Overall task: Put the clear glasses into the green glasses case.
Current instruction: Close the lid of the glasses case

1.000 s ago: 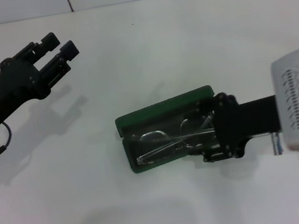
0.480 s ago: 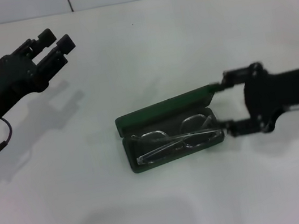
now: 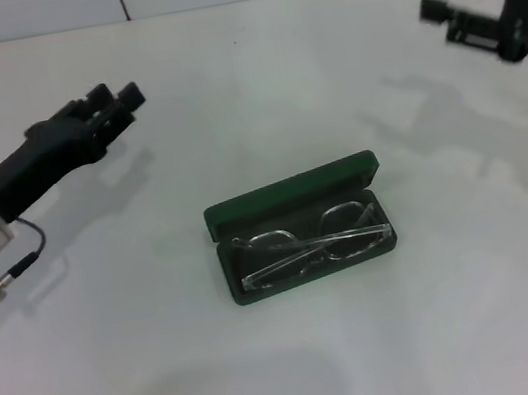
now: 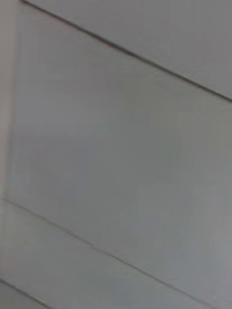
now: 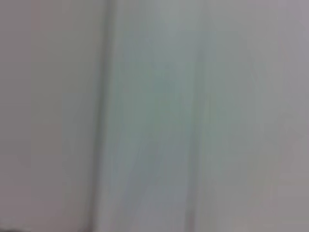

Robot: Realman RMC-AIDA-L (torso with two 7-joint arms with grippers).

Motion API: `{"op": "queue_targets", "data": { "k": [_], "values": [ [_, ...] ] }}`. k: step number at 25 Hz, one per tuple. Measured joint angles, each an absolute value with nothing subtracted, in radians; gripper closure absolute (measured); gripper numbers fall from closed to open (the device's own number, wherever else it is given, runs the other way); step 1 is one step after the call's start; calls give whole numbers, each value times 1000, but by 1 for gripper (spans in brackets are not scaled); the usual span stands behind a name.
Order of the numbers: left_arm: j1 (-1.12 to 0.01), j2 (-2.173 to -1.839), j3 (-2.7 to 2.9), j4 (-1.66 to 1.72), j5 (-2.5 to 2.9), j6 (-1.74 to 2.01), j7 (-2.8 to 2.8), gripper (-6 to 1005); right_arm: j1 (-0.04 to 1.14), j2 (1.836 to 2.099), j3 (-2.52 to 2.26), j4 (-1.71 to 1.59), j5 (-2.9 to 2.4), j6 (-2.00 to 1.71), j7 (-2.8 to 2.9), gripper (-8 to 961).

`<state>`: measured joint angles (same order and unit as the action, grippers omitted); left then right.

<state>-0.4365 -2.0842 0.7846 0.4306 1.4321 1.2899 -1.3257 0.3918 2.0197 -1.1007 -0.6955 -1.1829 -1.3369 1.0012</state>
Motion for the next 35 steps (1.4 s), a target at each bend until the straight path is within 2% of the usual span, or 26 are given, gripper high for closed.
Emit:
{"op": "queue_targets", "data": {
  "k": [6,10,14,18,23,35],
  "values": [
    [-498,-2070,873,494,1599,1253,-1530,438,431,2012,-1024,-594,-1161,-1330,968,281],
    [-492,-2079,911,531,1612,1299,-1541,437,447,2001,-1044,-636,-1336,-1386,1019,282],
    [-490,-2068,914,534,1613,1370,-1533,438,480,1994,-1049,-698,-1539,-1452,1109,282],
    [-489,-2056,904,534,1606,1419,-1533,437,524,2005,-1049,-722,-1699,-1450,1140,283],
    [-487,-2058,893,534,1604,1429,-1519,438,584,2014,-1051,-721,-1851,-1408,1186,283],
    [-485,-2062,893,531,1604,1424,-1510,437,642,2027,-1239,-694,-1842,-1252,1194,285]
  ]
}}
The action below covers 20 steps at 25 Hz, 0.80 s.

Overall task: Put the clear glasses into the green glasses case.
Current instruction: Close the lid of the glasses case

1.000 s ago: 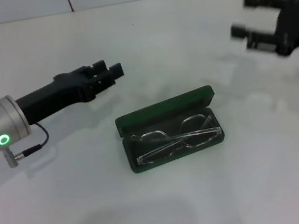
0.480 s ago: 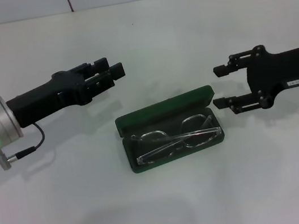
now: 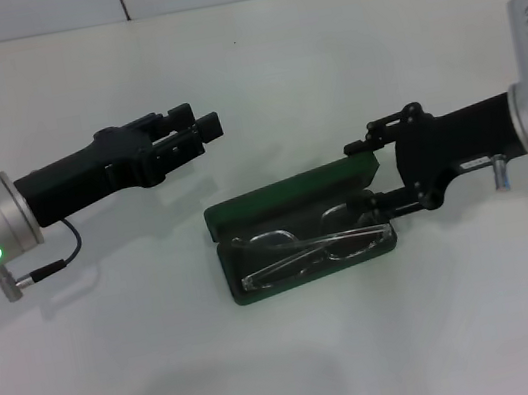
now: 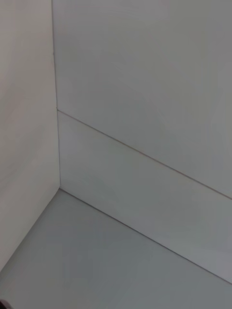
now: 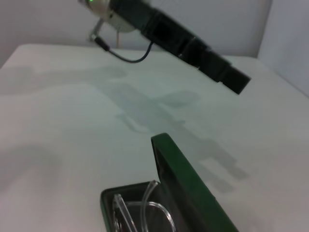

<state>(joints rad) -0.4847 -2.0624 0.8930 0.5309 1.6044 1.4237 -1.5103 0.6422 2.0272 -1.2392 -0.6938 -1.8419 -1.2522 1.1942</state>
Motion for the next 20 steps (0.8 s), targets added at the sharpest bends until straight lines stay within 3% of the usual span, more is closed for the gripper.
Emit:
{"op": "queue_targets", "data": {
  "k": [3,9,20],
  "values": [
    [-485,-2063,893,531,1604,1422,-1510,437,645,2026,-1284,-690,-1812,-1206,1196,285],
    [-485,-2063,894,532,1604,1421,-1511,438,641,2027,-1308,-693,-1781,-1154,1194,512],
    [-484,-2062,894,528,1604,1420,-1505,438,586,2027,-1365,-697,-1561,-1048,1081,708]
  ]
}}
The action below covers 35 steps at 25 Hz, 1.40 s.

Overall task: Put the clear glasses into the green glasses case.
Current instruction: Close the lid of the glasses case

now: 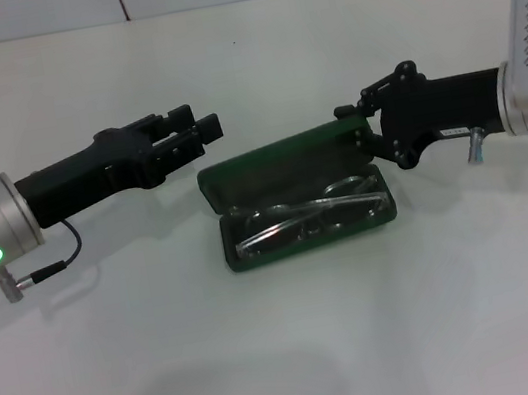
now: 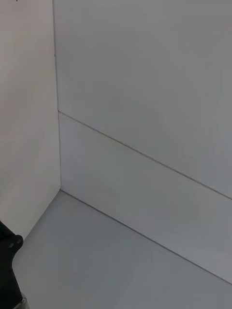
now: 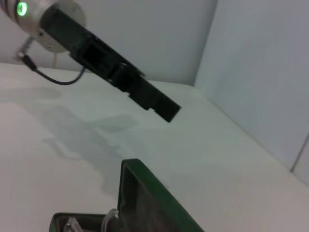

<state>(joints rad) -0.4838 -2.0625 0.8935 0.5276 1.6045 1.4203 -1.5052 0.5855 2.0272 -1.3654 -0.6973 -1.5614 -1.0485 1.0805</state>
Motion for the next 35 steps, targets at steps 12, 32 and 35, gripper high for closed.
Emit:
{"op": "queue_targets", "data": {
  "k": [12,32,35],
  "values": [
    [-483,-2062,893,530,1604,1420,-1500,437,562,2028,-1490,-693,-1360,-894,929,757],
    [-457,-2075,743,532,1601,1420,-1436,442,516,2022,-1476,-723,-1358,-926,933,688],
    [-434,-2084,738,531,1571,1431,-1386,445,503,2021,-1473,-736,-1357,-936,933,678]
  ]
}}
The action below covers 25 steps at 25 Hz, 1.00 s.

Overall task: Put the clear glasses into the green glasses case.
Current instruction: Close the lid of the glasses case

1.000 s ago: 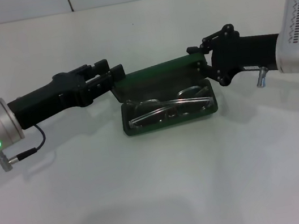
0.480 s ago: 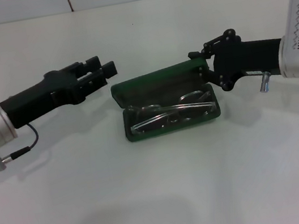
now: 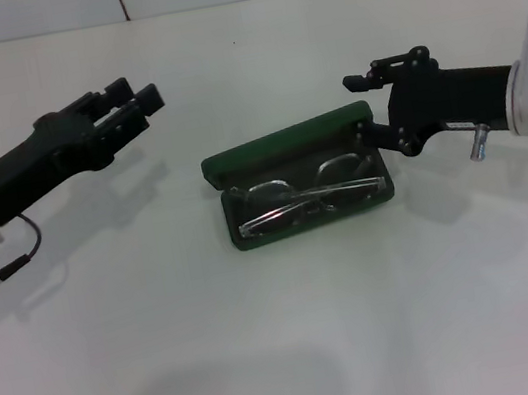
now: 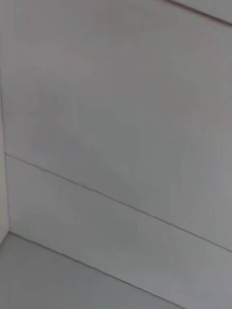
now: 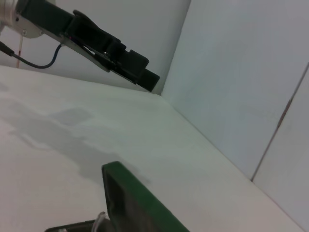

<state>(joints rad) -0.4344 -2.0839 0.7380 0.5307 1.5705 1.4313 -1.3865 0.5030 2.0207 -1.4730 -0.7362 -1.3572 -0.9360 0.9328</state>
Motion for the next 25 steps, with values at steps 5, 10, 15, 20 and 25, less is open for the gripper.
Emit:
{"op": "queue_targets", "data": {
  "k": [5,10,15,20,25],
  "values": [
    [-399,-2084,743,527,1516,1436,-1357,449,479,2019,-1459,-760,-1357,-957,935,517],
    [-433,-2060,749,526,1577,1433,-1425,452,472,2017,-1411,-767,-1357,-992,961,494],
    [-467,-2060,749,526,1650,1414,-1455,377,475,2015,-1411,-767,-1359,-993,975,470],
    [-482,-2065,748,526,1669,1379,-1457,144,473,2016,-1416,-764,-1369,-995,991,446],
    [-483,-2064,748,526,1669,1379,-1457,120,471,1994,-1397,-783,-1474,-1060,1117,381]
  ]
}}
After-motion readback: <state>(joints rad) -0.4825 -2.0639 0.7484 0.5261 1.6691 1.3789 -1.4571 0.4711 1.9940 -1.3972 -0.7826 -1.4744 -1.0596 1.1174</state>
